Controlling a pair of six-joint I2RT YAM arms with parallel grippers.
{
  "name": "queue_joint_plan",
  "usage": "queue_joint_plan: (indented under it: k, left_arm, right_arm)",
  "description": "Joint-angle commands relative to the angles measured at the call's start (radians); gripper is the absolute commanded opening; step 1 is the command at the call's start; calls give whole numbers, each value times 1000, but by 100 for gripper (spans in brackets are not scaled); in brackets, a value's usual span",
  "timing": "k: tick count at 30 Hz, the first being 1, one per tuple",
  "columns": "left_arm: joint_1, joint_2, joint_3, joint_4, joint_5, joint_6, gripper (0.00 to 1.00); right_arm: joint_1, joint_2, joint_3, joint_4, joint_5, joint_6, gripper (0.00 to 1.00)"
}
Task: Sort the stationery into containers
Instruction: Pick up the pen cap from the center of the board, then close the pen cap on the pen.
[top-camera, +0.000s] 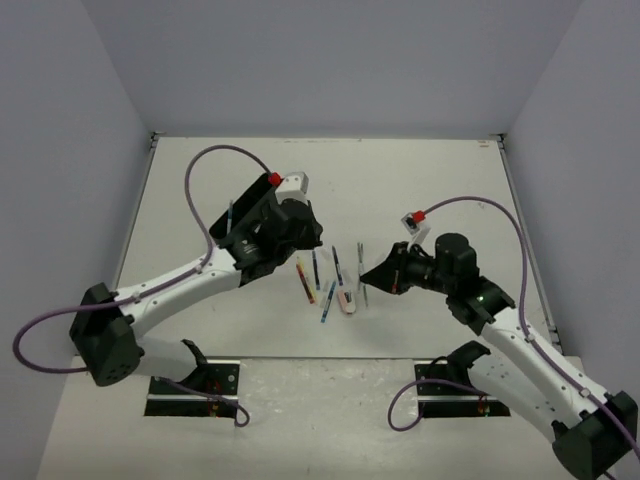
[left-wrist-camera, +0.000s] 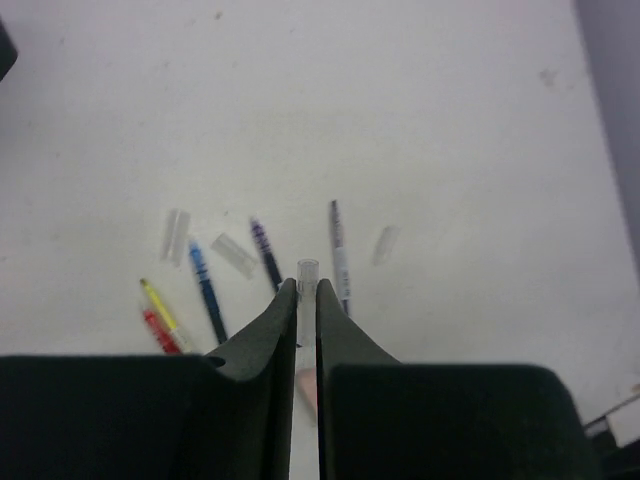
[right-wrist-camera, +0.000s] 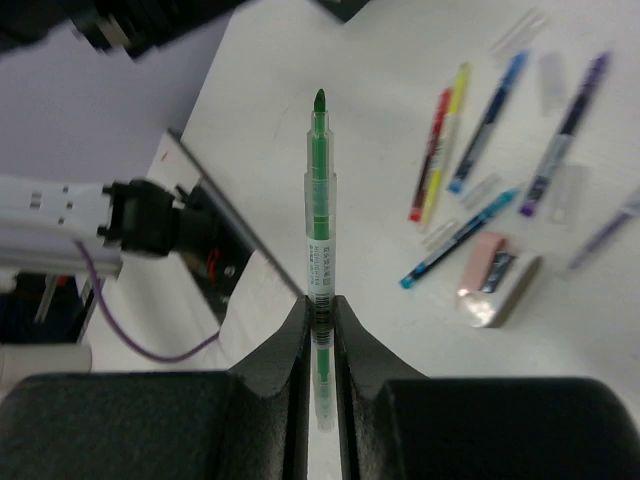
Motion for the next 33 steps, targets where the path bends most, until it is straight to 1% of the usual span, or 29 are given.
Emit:
queue_joint_plan:
  k: [1, 3, 4, 5, 7, 11, 16, 21, 33]
  left_arm:
    - [-4, -233, -163, 384, 191, 168, 0]
    - [-4, -314, -241, 491, 261, 166, 0]
    - [-3, -344, -290, 530, 276, 164, 0]
    - [-3, -372, -300, 560, 289, 159, 0]
    - [-4, -444, -366, 640, 316, 132, 0]
    - [-3, -518, -430, 702, 345, 99, 0]
    - [-3, -581, -480, 740, 342, 65, 0]
    - [-3, -628, -527, 763, 335, 36, 0]
    - [-3, -655, -542, 764, 330, 21, 0]
  right_arm:
    - [168, 36, -15, 298, 84, 74, 0]
    - [245, 48, -26, 375, 126, 94, 0]
    - [270, 58, -22, 412, 148, 94, 0]
    - [295, 68, -21, 419, 153, 90, 0]
    - [353, 104, -3, 470, 196, 73, 0]
    - [420, 131, 17, 506, 260, 49, 0]
    - [475, 121, 27, 518, 330, 33, 0]
    - [503, 114, 38, 513, 380, 19, 0]
    - [534, 100, 55, 487, 414, 17, 0]
